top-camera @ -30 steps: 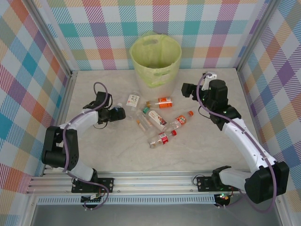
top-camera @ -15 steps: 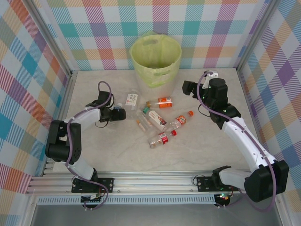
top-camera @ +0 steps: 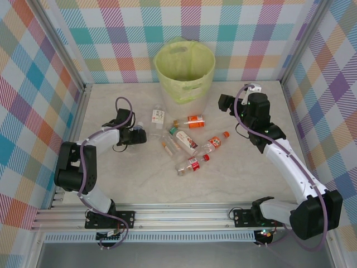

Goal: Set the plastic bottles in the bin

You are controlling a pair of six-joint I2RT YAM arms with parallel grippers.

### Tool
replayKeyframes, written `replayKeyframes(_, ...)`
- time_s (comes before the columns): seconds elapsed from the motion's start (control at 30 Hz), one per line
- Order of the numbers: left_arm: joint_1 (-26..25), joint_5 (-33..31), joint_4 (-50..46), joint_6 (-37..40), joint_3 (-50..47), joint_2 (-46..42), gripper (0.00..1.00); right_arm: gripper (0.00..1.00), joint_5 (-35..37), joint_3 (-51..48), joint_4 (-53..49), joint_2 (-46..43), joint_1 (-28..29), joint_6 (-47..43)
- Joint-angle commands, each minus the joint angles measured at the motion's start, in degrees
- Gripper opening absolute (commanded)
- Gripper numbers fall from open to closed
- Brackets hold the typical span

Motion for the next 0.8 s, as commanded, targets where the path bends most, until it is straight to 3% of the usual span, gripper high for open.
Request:
replayKeyframes(0.0, 0.9, 3.5, 0.99, 1.73, -2.41, -2.53, 0.82, 1.0, 0.93, 0.81, 0.73, 0.53, 0.26, 0.5)
replayKeyframes(0.17, 0.9, 1.63, -1.21, 1.94, -1.19, -0.87, 0.61, 1.0, 0.93, 0.89, 0.54, 0.83, 0.28, 0.71)
replayKeyframes(0.33, 0.77, -1.3, -5.58, -0.08, 1.97, 2.84, 0.51, 1.0, 0.86, 0.98, 0.05, 0.64, 0.28, 0.76)
replayKeyframes(0.5, -0.57, -5.3, -4.78, -3.58, 2.1, -0.21, 0.39, 1.0, 1.1, 0.91, -0.13, 0.21, 0.31, 0.5)
replayKeyframes(0.77, -6.6, -19.14, -10.48, -11.64, 9.24, -6.88, 0.34, 1.0, 0.09, 1.66, 0.63, 2.03, 0.26, 1.78)
